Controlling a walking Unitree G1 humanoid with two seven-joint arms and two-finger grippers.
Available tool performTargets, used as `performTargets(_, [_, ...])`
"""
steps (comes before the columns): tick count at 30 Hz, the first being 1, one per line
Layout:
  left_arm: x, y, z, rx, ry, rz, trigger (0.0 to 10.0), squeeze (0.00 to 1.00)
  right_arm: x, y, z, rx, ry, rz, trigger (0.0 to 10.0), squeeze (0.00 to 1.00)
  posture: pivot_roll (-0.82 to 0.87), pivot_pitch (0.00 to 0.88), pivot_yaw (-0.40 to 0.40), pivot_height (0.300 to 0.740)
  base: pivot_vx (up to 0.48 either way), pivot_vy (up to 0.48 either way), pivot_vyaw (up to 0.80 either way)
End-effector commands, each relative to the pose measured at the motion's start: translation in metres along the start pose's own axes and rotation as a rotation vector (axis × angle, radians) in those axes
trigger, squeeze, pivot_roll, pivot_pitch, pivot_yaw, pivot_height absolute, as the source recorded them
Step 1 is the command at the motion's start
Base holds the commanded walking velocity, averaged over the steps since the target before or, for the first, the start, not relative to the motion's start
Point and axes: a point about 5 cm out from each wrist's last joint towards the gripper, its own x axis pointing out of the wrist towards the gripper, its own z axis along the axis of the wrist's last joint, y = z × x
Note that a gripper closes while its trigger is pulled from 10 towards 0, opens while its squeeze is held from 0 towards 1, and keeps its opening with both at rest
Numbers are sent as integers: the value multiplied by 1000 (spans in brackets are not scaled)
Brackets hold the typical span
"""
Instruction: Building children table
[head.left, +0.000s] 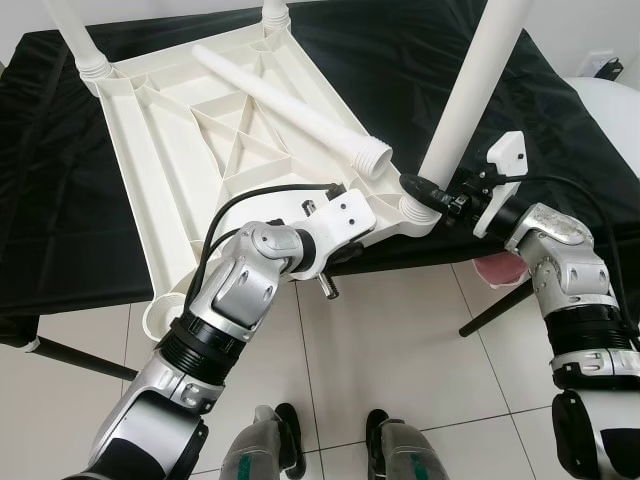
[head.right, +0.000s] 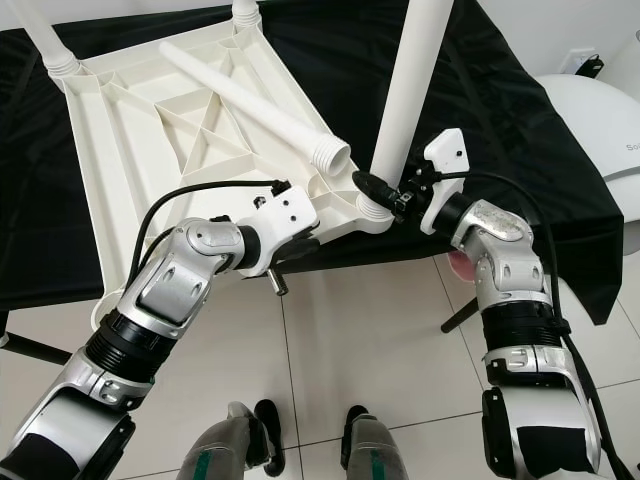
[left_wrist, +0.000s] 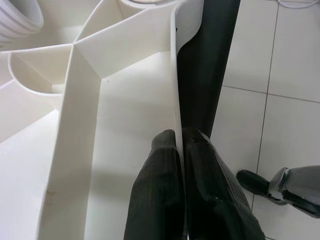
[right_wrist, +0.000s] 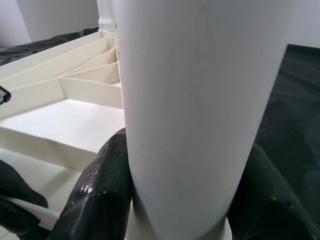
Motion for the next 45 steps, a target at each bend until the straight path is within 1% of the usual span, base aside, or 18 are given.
performTargets(1, [-5,8,13,48,-45,108,10000,0,-1,2,-1,23,-22,-28,10000,0,-128,211,55,740,0,0,0])
performTargets(2, [-5,8,13,48,-46,108,10000,0,0,6,0,30,-36,-44,10000,0,-132,213,56,740,0,0,0])
performTargets(7, [-5,8,14,48,-47,108,10000,0,0,10,1,37,-50,-55,10000,0,-132,213,56,740,0,0,0])
performTargets(9, [-4,8,14,47,-48,108,10000,0,0,16,3,49,-75,-70,10000,0,-136,216,57,740,0,0,0])
performTargets(15, [-4,8,14,47,-48,108,10000,0,1,21,5,49,-96,-89,10000,0,-136,216,57,740,0,0,0])
performTargets(18, [-4,8,14,47,-48,108,10000,0,3,27,9,49,-128,-123,10000,0,-137,217,57,740,0,0,0])
performTargets(21, [-4,8,14,46,-47,109,10000,0,3,29,11,50,-136,-135,10000,0,-137,217,57,740,0,0,0])
performTargets(24, [-4,8,13,46,-46,110,10000,0,6,35,14,55,-166,-185,10000,0,-134,216,55,740,0,0,0])
performTargets(29, [-4,8,13,46,-47,110,10000,0,7,41,15,66,-173,-236,10000,0,-134,216,55,740,0,0,0])
performTargets(30, [-4,8,13,45,-47,110,10000,0,8,42,15,74,-173,-266,10000,0,-134,216,55,740,0,0,0])
performTargets(32, [-4,8,13,45,-47,110,10000,0,8,42,15,74,-173,-266,10000,0,-134,216,55,740,0,0,0])
performTargets(33, [-4,8,14,45,-48,109,10000,0,9,45,15,72,-167,-299,10000,0,-134,216,55,740,0,0,0])
performTargets(35, [-4,8,14,45,-48,109,10000,0,9,45,15,72,-167,-299,10000,0,-134,216,55,740,0,0,0])
performTargets(37, [-4,8,14,45,-48,108,10000,0,11,49,14,72,-156,-347,10000,0,-135,213,54,740,0,0,0])
performTargets(38, [-4,8,14,45,-48,108,10000,0,11,49,14,72,-156,-347,10000,0,-135,213,54,740,0,0,0])
performTargets(40, [-4,8,14,45,-49,107,10000,0,15,56,14,78,-155,-381,10000,0,-134,208,51,740,0,0,0])
performTargets(41, [-4,8,14,45,-49,107,10000,0,15,56,14,78,-155,-381,10000,0,-134,208,51,740,0,0,0])
performTargets(45, [-3,7,14,46,-51,110,10000,0,21,67,17,96,-171,-418,10000,0,-133,202,45,740,0,0,0])
